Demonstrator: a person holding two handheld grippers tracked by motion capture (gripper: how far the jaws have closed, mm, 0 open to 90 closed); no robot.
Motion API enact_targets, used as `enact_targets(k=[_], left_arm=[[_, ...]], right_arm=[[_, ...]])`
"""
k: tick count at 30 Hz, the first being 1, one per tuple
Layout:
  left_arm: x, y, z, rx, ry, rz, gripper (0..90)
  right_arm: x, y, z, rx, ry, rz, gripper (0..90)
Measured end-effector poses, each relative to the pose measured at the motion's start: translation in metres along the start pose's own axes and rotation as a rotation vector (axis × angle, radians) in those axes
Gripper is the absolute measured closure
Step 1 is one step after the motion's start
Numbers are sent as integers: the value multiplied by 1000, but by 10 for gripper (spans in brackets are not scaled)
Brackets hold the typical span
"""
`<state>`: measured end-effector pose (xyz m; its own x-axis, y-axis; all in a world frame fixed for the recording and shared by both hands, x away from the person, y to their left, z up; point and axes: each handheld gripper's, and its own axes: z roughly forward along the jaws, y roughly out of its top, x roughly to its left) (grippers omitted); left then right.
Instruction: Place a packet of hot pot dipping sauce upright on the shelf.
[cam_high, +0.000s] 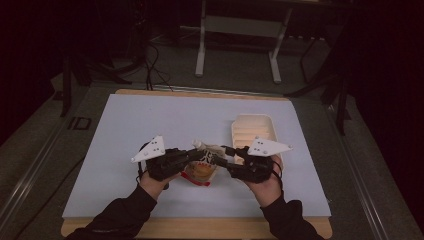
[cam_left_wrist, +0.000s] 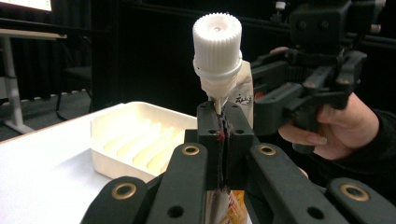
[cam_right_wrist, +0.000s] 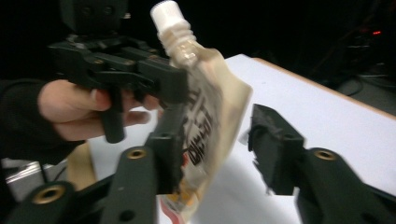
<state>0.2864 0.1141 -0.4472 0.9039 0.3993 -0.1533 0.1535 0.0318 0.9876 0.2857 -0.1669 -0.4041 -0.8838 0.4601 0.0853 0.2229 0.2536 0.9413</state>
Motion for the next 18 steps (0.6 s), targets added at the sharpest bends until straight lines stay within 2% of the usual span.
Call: enact_targets(k=[3,4,5,8,10,15,16,17,18], left_arm=[[0,-2,1,7,1,-2,877],[1,-1,1,19,1,-3,876],[1,-1,2,25,4,3,873],[2,-1,1,37,-13,-6,871],[4,0,1,40,-28,-19,868],[4,4,0,48,-51,-29,834],[4,5,0,48,-57,-27,807],[3,6,0,58,-49,-31,730],[3,7,0,59,-60,-38,677]], right_arm=[[-1,0,1,12,26,-1,808],[-1,1,0,12,34,1,837],[-2,1,1,22,54,10,849],[-2,3,1,42,60,2,862],[-2,6,0,56,82,0,871],[-3,12,-2,54,92,-12,877],[-4,13,-3,49,92,-14,879],[-5,17,-5,56,102,-20,881],[-6,19,-5,60,104,-26,882]])
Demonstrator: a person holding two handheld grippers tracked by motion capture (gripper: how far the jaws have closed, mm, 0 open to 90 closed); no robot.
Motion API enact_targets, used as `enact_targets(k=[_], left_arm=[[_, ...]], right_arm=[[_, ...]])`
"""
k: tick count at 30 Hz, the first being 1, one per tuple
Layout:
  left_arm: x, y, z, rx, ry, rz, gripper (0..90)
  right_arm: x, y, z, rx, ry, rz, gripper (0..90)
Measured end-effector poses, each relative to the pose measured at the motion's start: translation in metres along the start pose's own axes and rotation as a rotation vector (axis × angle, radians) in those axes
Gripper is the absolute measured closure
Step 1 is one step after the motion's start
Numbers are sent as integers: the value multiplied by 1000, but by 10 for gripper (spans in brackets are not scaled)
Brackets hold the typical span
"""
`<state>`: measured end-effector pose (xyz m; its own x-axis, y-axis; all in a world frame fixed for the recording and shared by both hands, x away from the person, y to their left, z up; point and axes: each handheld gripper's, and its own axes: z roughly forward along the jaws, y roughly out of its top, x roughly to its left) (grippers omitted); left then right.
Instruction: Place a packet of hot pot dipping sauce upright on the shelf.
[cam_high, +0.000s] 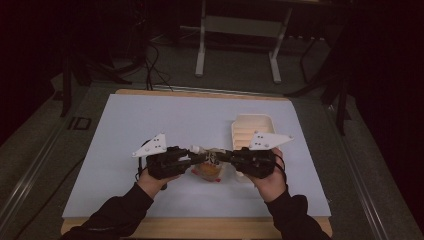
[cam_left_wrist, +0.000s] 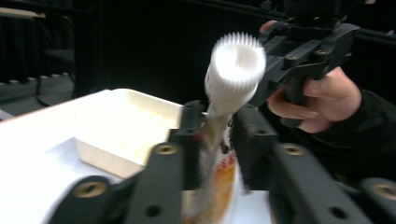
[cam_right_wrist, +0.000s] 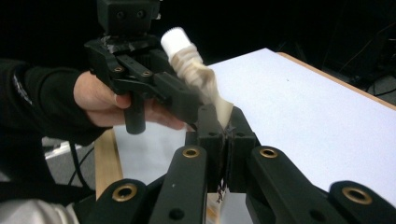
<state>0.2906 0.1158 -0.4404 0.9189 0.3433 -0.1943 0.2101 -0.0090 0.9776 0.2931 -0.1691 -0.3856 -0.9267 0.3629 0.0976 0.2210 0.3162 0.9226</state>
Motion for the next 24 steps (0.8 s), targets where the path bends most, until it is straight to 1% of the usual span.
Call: enact_targets(k=[1,2,3,4,5,6,7,8,9,10,11,13,14,15,17,18,19,20,21,22,24], left_arm=[[-1,0,0,-4,2,6,677],[-1,0,0,3,11,14,649],[-1,0,-1,7,8,13,645],[-1,0,-1,12,20,14,537],[-2,0,-2,17,31,13,497],[-3,0,-3,11,26,21,452],[-4,0,-4,16,37,28,452],[-6,0,-5,26,42,22,384],[-6,0,-5,26,42,22,315],[-8,2,-6,71,69,19,315],[-9,3,-7,98,99,17,154],[-11,3,-8,142,143,38,74],[-11,2,-8,159,149,38,34],[-12,2,-9,172,153,32,20],[-11,1,-12,176,155,21,20],[-11,0,-13,191,159,16,19],[-11,0,-14,200,174,21,12],[-11,-1,-16,206,177,25,12],[-11,-1,-16,206,177,25,12],[-10,-4,-20,214,194,25,12],[-8,-6,-24,202,204,17,13]], right_arm=[[0,0,0,0,0,0,882],[-1,1,-1,2,-2,-3,884],[-2,2,-1,6,1,0,884],[-4,4,-3,4,-3,-4,886],[-5,6,-5,2,-6,-7,886],[-6,7,-7,-5,-8,-6,887],[-6,7,-7,-5,-8,-6,887],[-7,9,-10,-11,-11,-8,887],[-7,9,-10,-11,-11,-8,887],[-8,11,-13,-18,-11,-10,887],[-9,15,-18,-32,-21,-17,887],[-10,21,-25,-47,-32,-28,887],[-11,23,-28,-52,-33,-29,887],[-13,25,-31,-57,-39,-35,887],[-16,30,-38,-66,-42,-34,888],[-17,32,-41,-69,-43,-37,887],[-19,34,-44,-71,-46,-38,888],[-21,36,-47,-71,-46,-41,888],[-21,36,-47,-71,-46,-41,888],[-26,40,-56,-72,-52,-46,887],[-28,41,-61,-67,-63,-50,887]])
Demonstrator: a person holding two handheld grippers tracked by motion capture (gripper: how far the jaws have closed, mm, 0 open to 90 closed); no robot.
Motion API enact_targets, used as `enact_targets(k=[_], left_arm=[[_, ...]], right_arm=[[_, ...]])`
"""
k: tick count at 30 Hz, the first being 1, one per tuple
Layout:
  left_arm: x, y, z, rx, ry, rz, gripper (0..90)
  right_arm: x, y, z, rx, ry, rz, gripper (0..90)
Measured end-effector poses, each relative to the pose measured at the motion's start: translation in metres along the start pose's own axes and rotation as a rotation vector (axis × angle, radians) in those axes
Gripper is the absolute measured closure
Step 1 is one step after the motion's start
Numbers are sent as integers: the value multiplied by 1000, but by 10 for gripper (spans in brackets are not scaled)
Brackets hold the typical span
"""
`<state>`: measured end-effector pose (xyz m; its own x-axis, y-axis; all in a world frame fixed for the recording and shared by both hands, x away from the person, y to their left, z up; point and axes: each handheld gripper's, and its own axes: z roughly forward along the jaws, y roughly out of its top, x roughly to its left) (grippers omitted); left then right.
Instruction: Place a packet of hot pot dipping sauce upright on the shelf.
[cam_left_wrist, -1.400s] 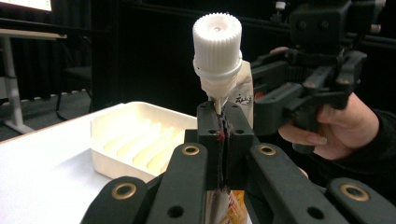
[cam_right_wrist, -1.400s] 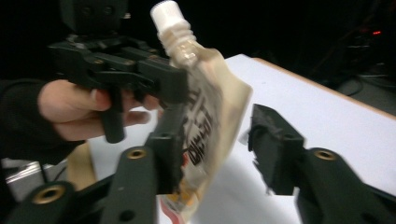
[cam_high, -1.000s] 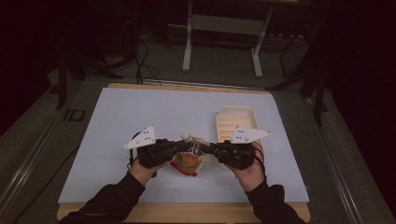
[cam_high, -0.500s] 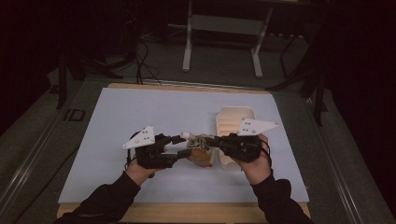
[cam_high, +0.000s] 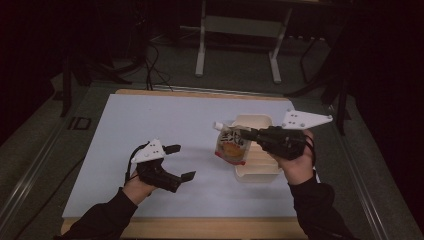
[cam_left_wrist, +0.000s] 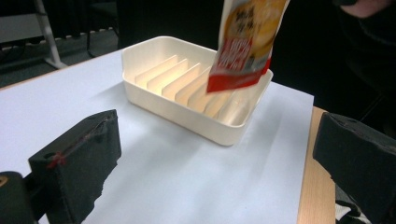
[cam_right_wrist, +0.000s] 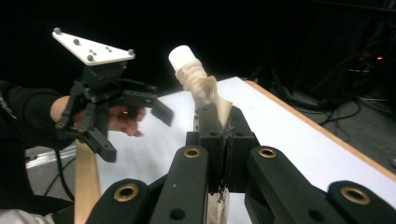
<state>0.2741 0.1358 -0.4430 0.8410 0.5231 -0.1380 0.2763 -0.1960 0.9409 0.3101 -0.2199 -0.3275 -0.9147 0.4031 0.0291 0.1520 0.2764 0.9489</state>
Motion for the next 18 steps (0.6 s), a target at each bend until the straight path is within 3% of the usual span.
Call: enact_targets(k=[8,15,18], left_arm=[[5,-14,-9,17,-3,10,13],[4,-31,-18,44,26,39,13],[7,-39,-21,42,33,21,13]], right_arm=[[-23,-2,-21,2,24,-5,886],[-38,-13,-33,18,49,8,886],[-42,-20,-35,31,56,14,886]])
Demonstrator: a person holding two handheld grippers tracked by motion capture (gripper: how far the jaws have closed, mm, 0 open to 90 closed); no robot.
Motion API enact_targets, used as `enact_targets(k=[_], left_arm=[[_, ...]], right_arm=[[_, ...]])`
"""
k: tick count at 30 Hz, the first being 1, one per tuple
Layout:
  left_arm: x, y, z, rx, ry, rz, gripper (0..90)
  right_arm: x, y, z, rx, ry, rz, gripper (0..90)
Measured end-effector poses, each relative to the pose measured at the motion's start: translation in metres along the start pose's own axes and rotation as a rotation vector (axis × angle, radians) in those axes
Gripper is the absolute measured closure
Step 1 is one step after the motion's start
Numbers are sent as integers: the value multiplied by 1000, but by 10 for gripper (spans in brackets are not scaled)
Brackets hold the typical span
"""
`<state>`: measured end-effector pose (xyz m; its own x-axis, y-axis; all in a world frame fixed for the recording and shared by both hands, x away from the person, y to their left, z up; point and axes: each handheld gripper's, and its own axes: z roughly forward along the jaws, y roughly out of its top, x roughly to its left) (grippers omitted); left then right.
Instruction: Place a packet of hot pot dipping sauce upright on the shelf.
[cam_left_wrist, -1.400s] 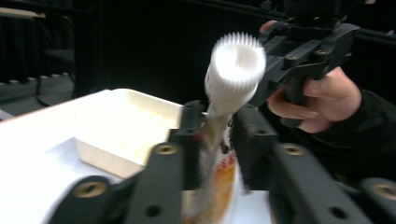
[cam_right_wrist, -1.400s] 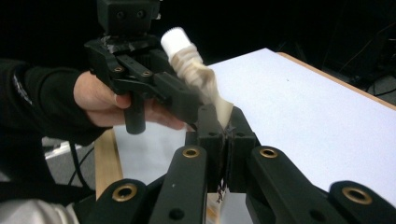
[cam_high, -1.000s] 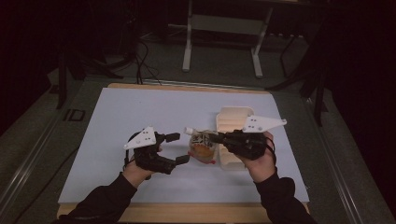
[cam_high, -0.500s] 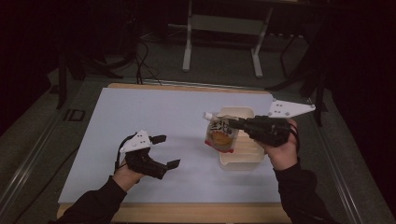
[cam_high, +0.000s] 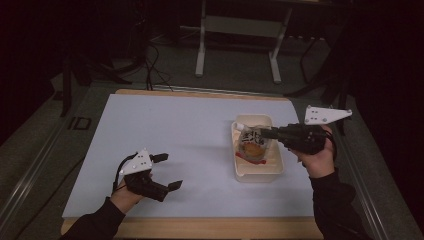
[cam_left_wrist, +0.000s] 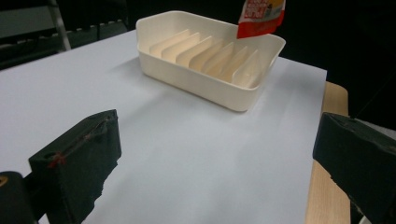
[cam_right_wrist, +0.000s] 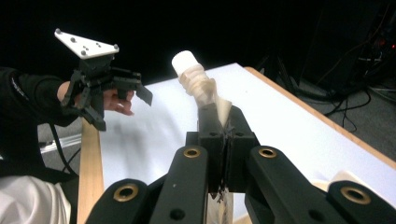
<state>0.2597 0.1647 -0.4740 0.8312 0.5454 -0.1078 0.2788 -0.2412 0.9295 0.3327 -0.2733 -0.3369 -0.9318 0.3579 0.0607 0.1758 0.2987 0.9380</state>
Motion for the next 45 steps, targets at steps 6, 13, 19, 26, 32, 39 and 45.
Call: enact_targets(k=[6,13,19,26,32,39,45], left_arm=[[4,-6,0,5,19,-19,13],[7,-8,2,0,16,-29,13],[9,-10,2,-2,18,-40,13],[11,-12,4,2,17,-48,13],[13,-14,4,4,19,-60,13],[14,-15,5,0,26,-70,13],[15,-16,4,-3,48,-65,13]], right_arm=[[-9,-17,2,27,32,8,883],[-15,-33,5,62,51,2,882],[-17,-46,9,86,87,34,880],[-18,-66,20,106,92,66,875],[-22,-79,21,122,74,87,865],[-24,-86,17,94,28,118,749],[-11,-67,10,61,-5,79,618]])
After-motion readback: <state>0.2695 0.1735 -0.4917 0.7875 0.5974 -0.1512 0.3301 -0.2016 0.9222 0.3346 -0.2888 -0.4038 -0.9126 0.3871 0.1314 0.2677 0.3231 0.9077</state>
